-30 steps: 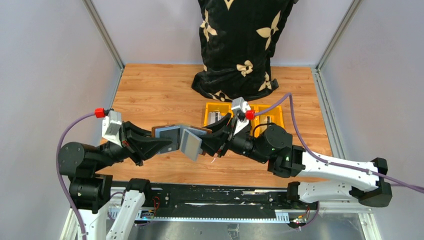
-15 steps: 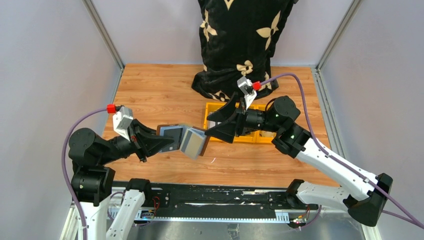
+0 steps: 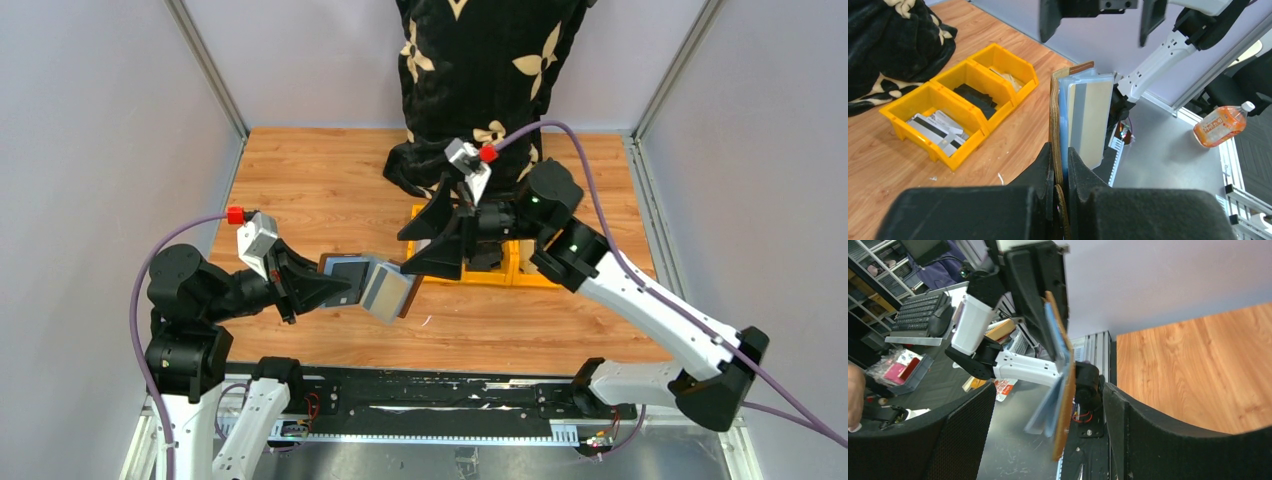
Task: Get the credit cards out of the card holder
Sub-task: Remove the credit card from the card holder.
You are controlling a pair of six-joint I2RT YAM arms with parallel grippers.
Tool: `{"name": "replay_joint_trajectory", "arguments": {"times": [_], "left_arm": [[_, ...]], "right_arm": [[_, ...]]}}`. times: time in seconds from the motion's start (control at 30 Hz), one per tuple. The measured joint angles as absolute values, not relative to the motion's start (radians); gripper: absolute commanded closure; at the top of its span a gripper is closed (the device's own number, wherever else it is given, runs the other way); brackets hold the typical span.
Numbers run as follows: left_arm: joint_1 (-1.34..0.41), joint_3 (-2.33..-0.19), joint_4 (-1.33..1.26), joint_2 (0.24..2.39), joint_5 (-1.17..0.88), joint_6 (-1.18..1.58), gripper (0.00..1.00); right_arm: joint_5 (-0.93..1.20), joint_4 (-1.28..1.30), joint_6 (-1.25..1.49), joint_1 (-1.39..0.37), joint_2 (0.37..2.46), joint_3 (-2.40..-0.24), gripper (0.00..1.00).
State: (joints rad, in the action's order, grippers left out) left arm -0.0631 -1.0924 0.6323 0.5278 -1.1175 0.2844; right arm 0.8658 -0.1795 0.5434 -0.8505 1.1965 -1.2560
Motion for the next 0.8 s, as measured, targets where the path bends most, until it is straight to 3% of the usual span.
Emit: {"name": "replay_joint_trajectory", "arguments": {"times": [0.43,0.5,0.57,0.63,0.7,0.77,0.8], "left_arm": [[-0.063,-1.092,0.693,0.529,-1.096,0.176,0.97],[-0.063,-1.092,0.702,0.529,-1.092,0.159,0.97],[-0.063,-1.092,0.709,0.531,-1.091,0.149,0.96],[-0.063,-1.092,0.713,0.533,-1.091,0.142,0.94],[-0.063,-1.092,0.715,0.537,-1.092,0.141,0.86],[-0.063,-1.092,0.718,0.541,-1.103,0.144,0.79],[-0.063,-1.092,0.719,0.542,-1.113,0.153,0.72]], "right_arm": [[0.904,-0.085,0.531,-0.943,1.327,-1.287,0.18],[0.905,-0.082,0.529,-0.948,1.335,-1.288,0.26],[0.905,-0.073,0.519,-0.95,1.344,-1.288,0.43],[0.907,-0.059,0.505,-0.956,1.351,-1.288,0.7],[0.913,-0.049,0.496,-0.961,1.354,-1.288,0.91],[0.92,-0.037,0.479,-0.961,1.355,-1.287,1.0],[0.926,-0.032,0.474,-0.961,1.356,-1.287,1.0]]}}
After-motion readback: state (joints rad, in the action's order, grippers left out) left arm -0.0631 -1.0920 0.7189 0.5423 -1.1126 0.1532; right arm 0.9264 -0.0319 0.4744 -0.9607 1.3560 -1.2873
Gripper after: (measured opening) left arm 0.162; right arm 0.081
